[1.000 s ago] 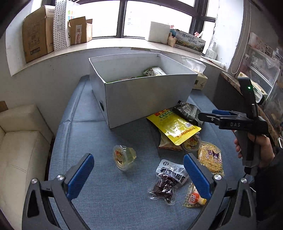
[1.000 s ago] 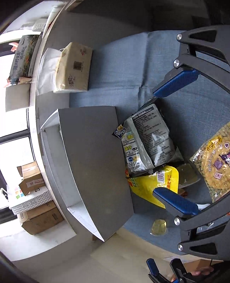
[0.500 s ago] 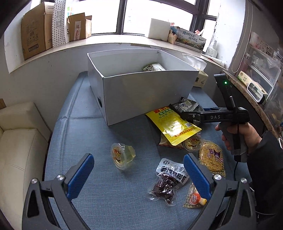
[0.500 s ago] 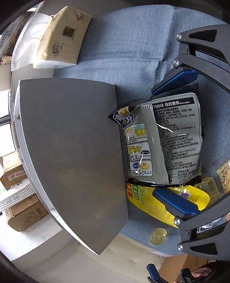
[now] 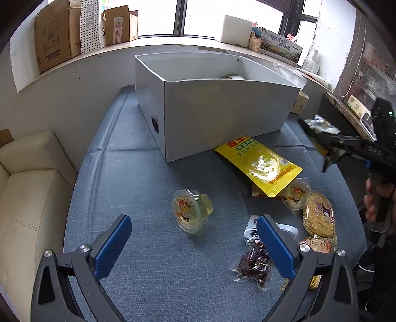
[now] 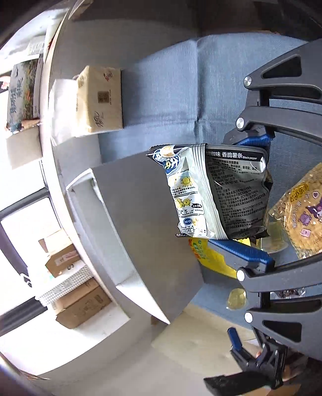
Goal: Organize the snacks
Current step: 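Grasp the grey-and-white bag with the right tool while the left tool grasps the jelly cup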
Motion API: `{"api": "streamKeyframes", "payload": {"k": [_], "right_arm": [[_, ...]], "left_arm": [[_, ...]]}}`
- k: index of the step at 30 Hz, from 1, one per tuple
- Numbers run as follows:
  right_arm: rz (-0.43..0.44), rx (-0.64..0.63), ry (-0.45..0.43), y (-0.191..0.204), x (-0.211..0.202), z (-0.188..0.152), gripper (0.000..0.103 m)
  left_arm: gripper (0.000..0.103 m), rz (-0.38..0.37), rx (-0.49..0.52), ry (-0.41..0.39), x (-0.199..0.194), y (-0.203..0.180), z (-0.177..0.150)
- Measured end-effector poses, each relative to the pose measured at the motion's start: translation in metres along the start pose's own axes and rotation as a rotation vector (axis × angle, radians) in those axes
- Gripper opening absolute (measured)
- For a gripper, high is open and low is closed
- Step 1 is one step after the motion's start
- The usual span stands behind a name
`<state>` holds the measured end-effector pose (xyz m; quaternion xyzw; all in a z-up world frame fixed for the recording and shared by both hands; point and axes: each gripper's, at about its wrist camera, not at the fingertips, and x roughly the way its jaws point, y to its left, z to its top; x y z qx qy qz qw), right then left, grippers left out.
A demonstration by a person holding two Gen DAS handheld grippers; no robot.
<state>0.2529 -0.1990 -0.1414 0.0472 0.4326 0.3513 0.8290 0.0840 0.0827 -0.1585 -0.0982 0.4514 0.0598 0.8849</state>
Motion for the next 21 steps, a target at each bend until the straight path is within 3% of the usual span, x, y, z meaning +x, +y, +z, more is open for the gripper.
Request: {"api": "streamKeyframes", "payload": {"k": [6, 11, 12, 13, 14, 15, 16, 21], "right_arm": [[0.022, 0.046, -0.100, 0.007, -0.064, -0.018, 0.067], [0.075, 0.074, -0.101, 0.009, -0.074, -0.031, 0.068], [0.076, 0.082, -0.097, 0.007, -0.073, -0.034, 0.068], [0.077, 0.088, -0.087, 0.006, -0.068, -0.034, 0.068], [0.073, 0.092, -0.083, 0.005, -0.067, -0.036, 0.068], [0.071, 0.101, -0.084, 0.004, -0.065, -0.038, 0.068], [0.080, 0.108, -0.082, 0.004, -0.064, -0.039, 0.068], [0.104, 0.092, -0.062, 0.011, -0.057, -0.045, 0.068]], "left_arm": [[0.103, 0.085, 0.022, 0.031, 0.034, -0.003, 0.005], [0.102, 0.160, 0.070, 0.059, 0.059, -0.003, 0.007], [0.096, 0.150, 0.071, 0.059, 0.060, -0.002, 0.007], [0.077, 0.129, 0.068, 0.054, 0.059, 0.000, 0.006], [0.071, 0.091, 0.050, 0.050, 0.058, 0.003, 0.006], [0.056, 0.080, 0.036, 0.047, 0.055, 0.005, 0.006], [0.050, 0.092, 0.030, 0.051, 0.054, 0.006, 0.007], [0.050, 0.010, -0.027, 0.055, 0.040, 0.021, 0.007]]}}
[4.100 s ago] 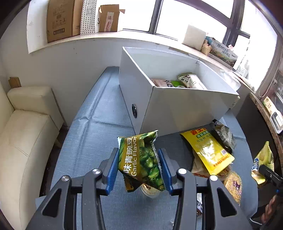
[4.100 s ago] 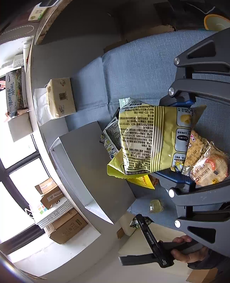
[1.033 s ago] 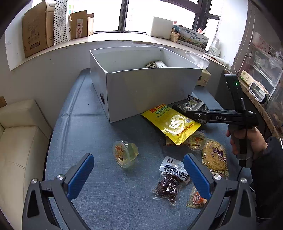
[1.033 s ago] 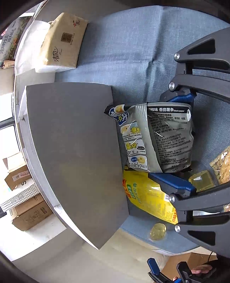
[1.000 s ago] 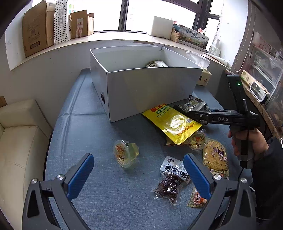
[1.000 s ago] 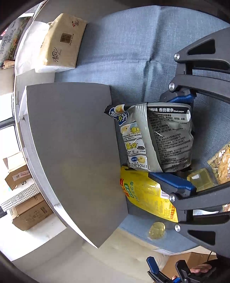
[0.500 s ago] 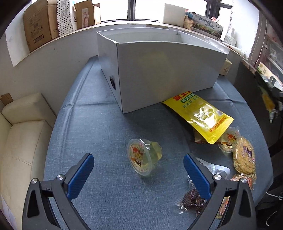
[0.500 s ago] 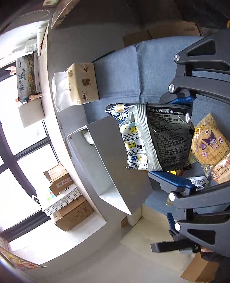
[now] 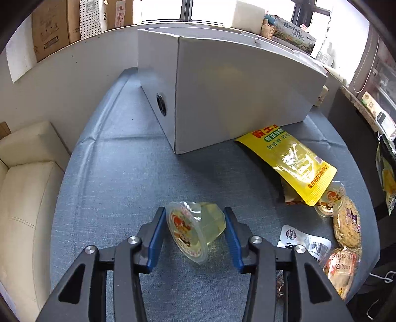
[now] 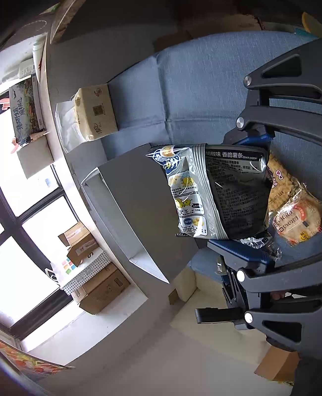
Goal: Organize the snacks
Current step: 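Grasp the grey-and-white bag with the right tool while the left tool grasps the jelly cup, then carry the bag and jelly cup into the white box and release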
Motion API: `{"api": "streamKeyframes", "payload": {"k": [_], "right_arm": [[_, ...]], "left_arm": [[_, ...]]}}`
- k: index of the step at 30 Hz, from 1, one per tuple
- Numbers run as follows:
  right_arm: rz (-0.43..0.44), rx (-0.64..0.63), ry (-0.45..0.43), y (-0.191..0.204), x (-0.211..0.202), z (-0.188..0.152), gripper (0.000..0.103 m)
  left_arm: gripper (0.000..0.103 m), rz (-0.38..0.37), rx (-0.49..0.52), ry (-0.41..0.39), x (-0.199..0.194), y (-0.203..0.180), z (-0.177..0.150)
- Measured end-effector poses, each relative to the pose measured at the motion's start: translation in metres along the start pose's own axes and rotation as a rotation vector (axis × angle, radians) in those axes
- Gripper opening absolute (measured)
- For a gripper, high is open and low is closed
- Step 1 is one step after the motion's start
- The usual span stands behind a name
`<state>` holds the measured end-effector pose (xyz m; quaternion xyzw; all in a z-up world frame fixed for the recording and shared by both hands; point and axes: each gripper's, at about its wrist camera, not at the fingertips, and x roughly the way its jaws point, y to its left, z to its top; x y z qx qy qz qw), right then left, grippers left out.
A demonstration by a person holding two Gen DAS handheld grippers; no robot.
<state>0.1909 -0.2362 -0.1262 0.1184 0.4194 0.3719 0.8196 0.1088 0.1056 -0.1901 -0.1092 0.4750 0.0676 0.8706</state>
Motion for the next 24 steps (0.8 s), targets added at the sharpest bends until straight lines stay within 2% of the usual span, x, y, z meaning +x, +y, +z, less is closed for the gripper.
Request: {"api": "streamKeyframes", "payload": {"k": [4, 9, 13, 14, 18, 21, 24], "right_arm": [[0.022, -0.013, 0.010, 0.009, 0.003, -0.003, 0.068], [0.043, -0.055, 0.012, 0.027, 0.008, 0.000, 0.068], [0.089, -0.111, -0.034, 0.044, 0.010, 0.015, 0.068], [0.106, -0.137, -0.052, 0.051, 0.010, 0.022, 0.068], [0.086, -0.210, -0.088, 0.074, 0.021, 0.064, 0.068], [0.053, -0.196, -0.099, 0.081, 0.041, 0.105, 0.068], [0.036, -0.175, -0.066, 0.079, 0.072, 0.141, 0.068]], "left_arm": [[0.050, -0.085, -0.015, -0.062, -0.030, 0.005, -0.001], [0.050, -0.176, 0.030, -0.184, -0.083, -0.005, 0.013], [0.050, -0.168, 0.045, -0.251, -0.106, -0.014, 0.046], [0.050, -0.167, 0.047, -0.264, -0.110, -0.015, 0.055], [0.050, -0.169, 0.055, -0.309, -0.116, -0.019, 0.097], [0.050, -0.150, 0.060, -0.316, -0.104, -0.022, 0.129], [0.050, -0.117, 0.057, -0.288, -0.082, -0.023, 0.158]]}}
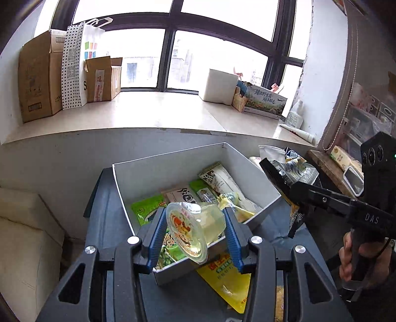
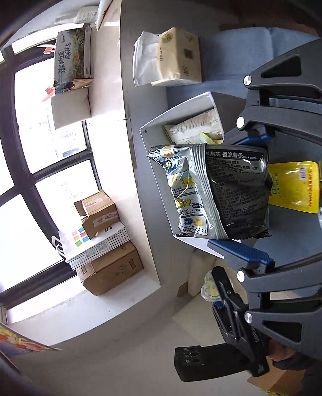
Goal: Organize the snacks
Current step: 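Carry the bag and jelly cup into the white box and release, then withdraw both tools from the box toward the remaining snacks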
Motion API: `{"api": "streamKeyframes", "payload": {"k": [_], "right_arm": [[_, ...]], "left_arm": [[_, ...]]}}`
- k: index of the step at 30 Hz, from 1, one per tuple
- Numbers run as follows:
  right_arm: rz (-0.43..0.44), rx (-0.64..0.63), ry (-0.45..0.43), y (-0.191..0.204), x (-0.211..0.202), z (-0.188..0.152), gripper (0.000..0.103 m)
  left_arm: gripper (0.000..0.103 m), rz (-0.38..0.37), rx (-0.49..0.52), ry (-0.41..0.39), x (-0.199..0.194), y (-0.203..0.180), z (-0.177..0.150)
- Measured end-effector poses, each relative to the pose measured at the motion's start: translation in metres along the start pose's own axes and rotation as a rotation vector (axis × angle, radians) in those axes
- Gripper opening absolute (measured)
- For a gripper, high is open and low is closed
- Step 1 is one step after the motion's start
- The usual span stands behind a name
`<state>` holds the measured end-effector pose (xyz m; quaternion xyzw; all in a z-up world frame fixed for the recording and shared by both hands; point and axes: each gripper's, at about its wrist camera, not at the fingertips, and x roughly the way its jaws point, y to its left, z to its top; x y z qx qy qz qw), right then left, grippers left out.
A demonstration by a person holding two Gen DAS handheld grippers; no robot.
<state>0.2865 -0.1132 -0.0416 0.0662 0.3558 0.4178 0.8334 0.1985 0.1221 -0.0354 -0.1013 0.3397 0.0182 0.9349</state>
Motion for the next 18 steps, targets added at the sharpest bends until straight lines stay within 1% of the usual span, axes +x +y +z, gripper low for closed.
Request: {"api": "streamKeyframes", "payload": {"k": [3, 6, 7, 8, 9, 10, 11, 12, 13, 15, 16, 18], "right_arm": [[-0.049, -0.002, 0.057, -0.010, 0.040, 0.020, 0.069], [-0.084, 0.010, 0.115, -0.022, 0.074, 0.030, 0.070], [-0.084, 0.012, 0.123, -0.025, 0.082, 0.032, 0.072], [-0.084, 0.012, 0.132, -0.028, 0.090, 0.034, 0.077], [-0.089, 0.023, 0.153, -0.031, 0.098, 0.034, 0.084], [-0.105, 0.043, 0.170, -0.034, 0.103, 0.034, 0.097], [-0.114, 0.062, 0.160, -0.037, 0.104, 0.034, 0.101], [-0.112, 0.070, 0.132, -0.038, 0.101, 0.033, 0.103], [-0.109, 0.075, 0.111, -0.039, 0.096, 0.033, 0.103], [-0.104, 0.081, 0.117, -0.039, 0.092, 0.030, 0.103], [-0.103, 0.075, 0.128, -0.038, 0.091, 0.028, 0.103], [-0.128, 0.044, 0.121, -0.034, 0.086, 0.027, 0.103]], "left_arm": [[0.050, 0.001, 0.000, 0.047, 0.035, 0.006, 0.009], [0.050, 0.048, 0.011, 0.097, 0.063, 0.011, 0.009], [0.051, 0.049, 0.012, 0.110, 0.070, 0.012, 0.007], [0.053, 0.042, 0.012, 0.126, 0.076, 0.014, 0.006], [0.067, 0.042, 0.011, 0.137, 0.080, 0.017, 0.005], [0.092, 0.061, 0.003, 0.144, 0.084, 0.020, 0.003], [0.102, 0.068, -0.010, 0.142, 0.084, 0.023, 0.000], [0.103, 0.035, -0.014, 0.126, 0.082, 0.024, -0.001], [0.103, 0.033, -0.013, 0.122, 0.079, 0.024, -0.002], [0.103, 0.064, 0.007, 0.120, 0.074, 0.020, -0.003], [0.103, 0.065, 0.016, 0.118, 0.072, 0.018, -0.003], [0.103, 0.058, 0.023, 0.105, 0.065, 0.013, -0.003]]}}
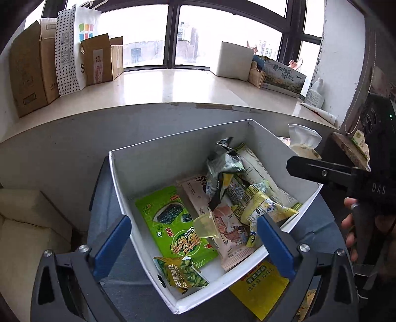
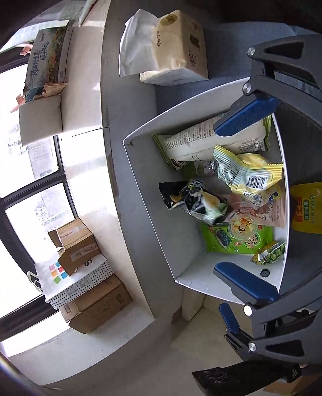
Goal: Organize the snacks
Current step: 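Withdraw both tools from the box toward the remaining snacks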
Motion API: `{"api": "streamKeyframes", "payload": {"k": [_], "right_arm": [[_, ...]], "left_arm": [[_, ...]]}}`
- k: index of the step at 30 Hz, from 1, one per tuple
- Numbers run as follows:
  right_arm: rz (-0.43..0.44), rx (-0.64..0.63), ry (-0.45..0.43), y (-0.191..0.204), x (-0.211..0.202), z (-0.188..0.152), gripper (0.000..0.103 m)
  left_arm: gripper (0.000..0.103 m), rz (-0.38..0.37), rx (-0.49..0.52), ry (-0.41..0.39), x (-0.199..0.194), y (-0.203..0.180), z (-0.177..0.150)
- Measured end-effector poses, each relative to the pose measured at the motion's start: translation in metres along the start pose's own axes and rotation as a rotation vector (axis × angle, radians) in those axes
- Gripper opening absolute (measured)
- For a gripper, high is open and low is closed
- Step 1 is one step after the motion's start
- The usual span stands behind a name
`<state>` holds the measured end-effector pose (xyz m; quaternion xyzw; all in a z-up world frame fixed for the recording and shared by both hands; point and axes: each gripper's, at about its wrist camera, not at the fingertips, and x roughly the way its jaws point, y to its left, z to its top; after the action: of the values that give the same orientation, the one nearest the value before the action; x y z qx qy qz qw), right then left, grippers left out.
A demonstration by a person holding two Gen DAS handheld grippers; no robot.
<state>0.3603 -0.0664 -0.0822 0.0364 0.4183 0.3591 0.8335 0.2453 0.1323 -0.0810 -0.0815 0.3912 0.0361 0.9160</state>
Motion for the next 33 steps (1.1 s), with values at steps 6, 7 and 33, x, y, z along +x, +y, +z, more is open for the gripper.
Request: {"api": "streamKeyframes", "payload": {"k": [6, 7, 33], "right_arm": [[0.024, 0.022, -0.054, -0.001, -0.029, -0.007, 0.103], [0.034, 0.024, -0.058, -0.001, -0.033, -0.008, 0.103], [-0.064, -0.070, 0.053, -0.001, -0.102, -0.203, 0.103]], "left_arm": [[0.103, -0.006, 0.014, -0.010, -0.012, -0.009, -0.001], [0.103, -0.010, 0.019, -0.013, -0.015, -0.011, -0.001], [0.103, -0.134, 0.056, 0.027, -0.116, -0.058, -0.160]]}}
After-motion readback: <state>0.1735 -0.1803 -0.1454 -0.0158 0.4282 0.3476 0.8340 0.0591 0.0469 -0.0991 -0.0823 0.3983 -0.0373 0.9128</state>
